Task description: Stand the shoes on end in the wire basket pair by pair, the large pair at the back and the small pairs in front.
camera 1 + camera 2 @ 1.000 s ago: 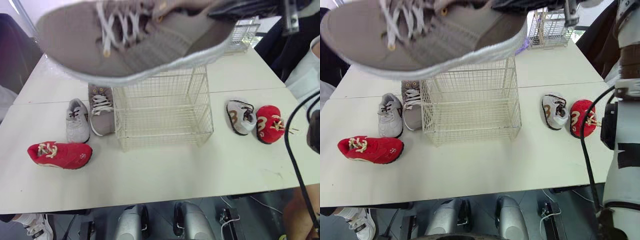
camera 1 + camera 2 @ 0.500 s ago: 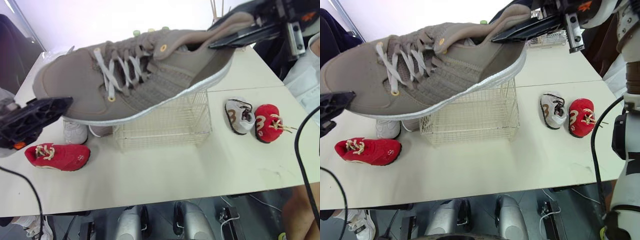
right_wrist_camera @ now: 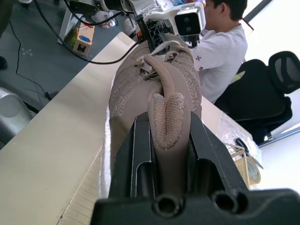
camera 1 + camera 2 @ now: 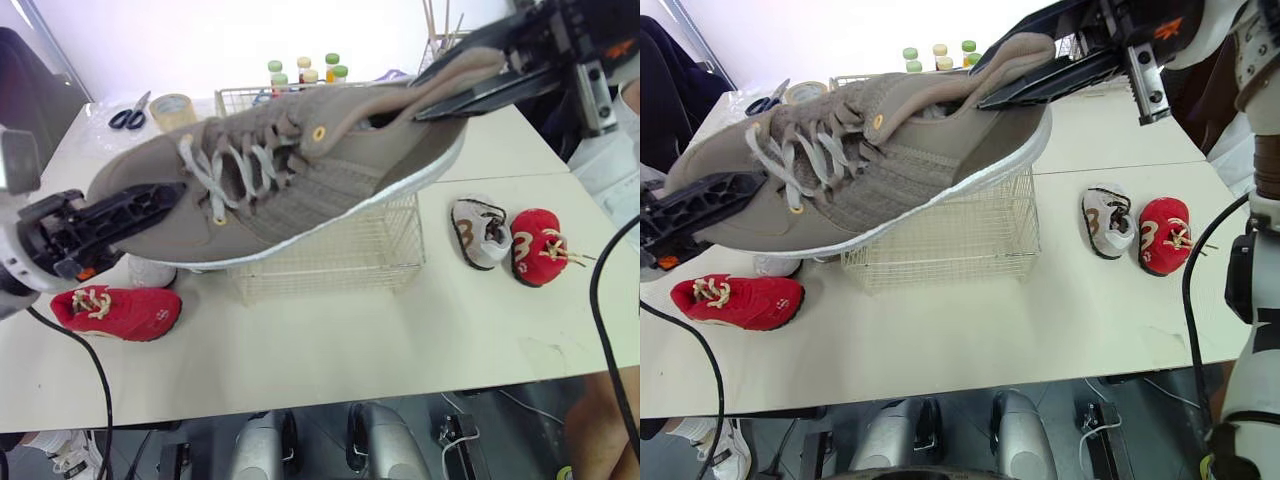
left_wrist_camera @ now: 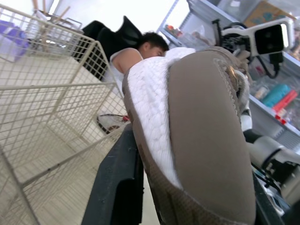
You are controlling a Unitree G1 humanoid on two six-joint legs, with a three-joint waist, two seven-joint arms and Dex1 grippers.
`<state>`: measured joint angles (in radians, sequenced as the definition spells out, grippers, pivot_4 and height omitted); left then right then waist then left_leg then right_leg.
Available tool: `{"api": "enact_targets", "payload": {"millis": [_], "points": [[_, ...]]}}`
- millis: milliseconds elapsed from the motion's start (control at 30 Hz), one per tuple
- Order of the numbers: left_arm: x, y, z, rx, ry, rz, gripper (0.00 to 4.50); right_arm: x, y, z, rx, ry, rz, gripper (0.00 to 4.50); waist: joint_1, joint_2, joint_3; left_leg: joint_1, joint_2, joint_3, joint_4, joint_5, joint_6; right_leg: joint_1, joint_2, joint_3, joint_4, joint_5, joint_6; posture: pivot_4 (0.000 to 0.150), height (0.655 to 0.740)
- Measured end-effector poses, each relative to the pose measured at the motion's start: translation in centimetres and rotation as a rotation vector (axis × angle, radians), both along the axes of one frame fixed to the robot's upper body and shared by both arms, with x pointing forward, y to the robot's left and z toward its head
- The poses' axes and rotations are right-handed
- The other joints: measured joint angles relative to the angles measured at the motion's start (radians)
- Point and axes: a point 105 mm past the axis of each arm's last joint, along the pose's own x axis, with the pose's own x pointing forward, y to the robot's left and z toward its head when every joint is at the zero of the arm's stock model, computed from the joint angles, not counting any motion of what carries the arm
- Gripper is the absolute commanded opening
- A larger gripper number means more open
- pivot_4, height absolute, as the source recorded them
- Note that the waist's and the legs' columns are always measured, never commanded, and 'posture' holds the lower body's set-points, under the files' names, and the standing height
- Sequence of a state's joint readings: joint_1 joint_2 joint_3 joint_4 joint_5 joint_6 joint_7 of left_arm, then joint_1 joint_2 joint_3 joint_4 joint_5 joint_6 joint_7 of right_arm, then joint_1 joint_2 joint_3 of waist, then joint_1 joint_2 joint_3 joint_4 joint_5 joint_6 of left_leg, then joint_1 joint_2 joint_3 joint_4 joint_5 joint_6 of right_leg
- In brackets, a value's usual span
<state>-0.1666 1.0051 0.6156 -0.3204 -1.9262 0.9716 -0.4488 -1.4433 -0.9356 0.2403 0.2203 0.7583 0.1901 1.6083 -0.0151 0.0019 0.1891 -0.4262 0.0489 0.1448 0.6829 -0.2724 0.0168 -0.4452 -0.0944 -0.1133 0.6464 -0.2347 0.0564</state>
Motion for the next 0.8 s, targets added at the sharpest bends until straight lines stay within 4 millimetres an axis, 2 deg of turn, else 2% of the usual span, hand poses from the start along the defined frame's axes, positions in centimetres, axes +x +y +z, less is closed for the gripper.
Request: {"api": "enact_targets", "payload": {"millis": [100, 133, 167, 200, 267, 333, 467, 533, 600, 700, 800], "points": [[0.4, -0.1, 0.1, -0.052, -0.018, 0.024, 1.19, 0.8, -0.3, 0.8, 0.064, 0.036, -0.052, 3.09, 0.003, -0.002, 0.0, 0.0, 0.0, -0.001, 0.001, 0.0, 0.0, 0.001, 0.0, 0.0, 0.0, 0.0, 0.0, 0.15, 0.74], [0.5, -0.1, 0.3, -0.065, -0.026, 0.034, 1.19, 1.1, -0.6, 1.0, 0.089, 0.052, -0.08, 3.73, 0.004, -0.002, 0.0, 0.0, 0.0, -0.001, 0.001, 0.0, 0.0, 0.001, 0.0, 0.0, 0.0, 0.0, 0.0, 0.15, 0.74], [0.6, -0.1, 0.4, -0.086, -0.041, 0.05, 1.19, 1.6, -1.0, 1.5, 0.144, 0.086, -0.123, 4.17, 0.004, -0.002, 0.0, 0.0, -0.001, -0.001, 0.001, 0.0, 0.0, 0.001, -0.001, 0.0, 0.0, 0.0, 0.0, 0.15, 0.74], [0.5, -0.1, 0.6, -0.129, -0.063, 0.07, 1.19, 2.4, -2.2, 2.1, 0.253, 0.167, -0.179, 4.41, 0.005, -0.004, -0.001, 0.0, -0.001, -0.001, 0.001, 0.0, 0.001, 0.002, -0.001, 0.0, -0.001, 0.0, 0.0, 0.15, 0.74], [0.4, 0.3, 0.7, -0.198, -0.09, 0.11, 1.19, 4.0, -5.2, 2.1, 0.43, 0.34, -0.283, 4.41, 0.006, -0.011, -0.001, 0.0, -0.001, -0.003, 0.002, 0.0, 0.001, 0.003, -0.002, -0.001, -0.002, 0.0, 0.0, 0.15, 0.74], [0.0, 0.1, 1.2, -0.26, -0.125, 0.118, 1.19, 5.2, -7.7, 0.6, 0.565, 0.544, -0.336, 4.41, 0.006, -0.014, -0.002, 0.0, -0.001, -0.003, 0.002, -0.001, 0.002, 0.005, -0.003, -0.001, -0.002, 0.0, 0.0, 0.15, 0.74], [-0.5, -0.2, 2.2, -0.39, -0.187, 0.151, 1.19, 6.0, -9.4, -2.4, 0.788, 0.889, -0.291, 4.41, 0.004, -0.013, -0.001, 0.002, -0.001, -0.004, 0.002, 0.0, 0.001, 0.005, -0.003, -0.001, 0.0, 0.0, 0.0, 0.15, 0.74], [-0.3, -0.2, 3.0, -0.481, -0.21, 0.169, 1.19, 5.8, -8.6, -3.9, 0.849, 1.017, -0.233, 4.41, 0.002, -0.013, -0.001, 0.002, 0.0, -0.004, 0.002, 0.001, 0.0, 0.006, -0.002, -0.001, 0.002, 0.0, 0.0, 0.15, 0.74], [0.0, -0.4, 3.7, -0.55, -0.227, 0.168, 1.19, 5.5, -6.5, -5.3, 0.852, 1.101, -0.2, 4.41, 0.003, -0.011, -0.001, 0.003, 0.0, -0.005, 0.002, 0.002, -0.001, 0.006, 0.0, -0.001, 0.003, 0.0, 0.0, 0.15, 0.74], [0.8, -1.5, 4.0, -0.601, -0.237, 0.148, 1.19, 4.5, -3.3, -5.8, 0.844, 1.166, -0.121, 4.41, 0.006, -0.011, -0.002, 0.003, 0.0, -0.006, 0.002, 0.002, -0.002, 0.006, 0.003, -0.001, 0.003, 0.0, 0.0, 0.15, 0.74], [1.7, -2.9, 3.3, -0.586, -0.217, 0.14, 1.19, 3.6, -0.4, -5.7, 0.832, 1.178, -0.078, 4.41, 0.01, -0.012, -0.002, 0.002, -0.001, -0.006, 0.002, 0.002, -0.001, 0.007, 0.003, -0.001, 0.002, 0.0, 0.0, 0.15, 0.74]]}}
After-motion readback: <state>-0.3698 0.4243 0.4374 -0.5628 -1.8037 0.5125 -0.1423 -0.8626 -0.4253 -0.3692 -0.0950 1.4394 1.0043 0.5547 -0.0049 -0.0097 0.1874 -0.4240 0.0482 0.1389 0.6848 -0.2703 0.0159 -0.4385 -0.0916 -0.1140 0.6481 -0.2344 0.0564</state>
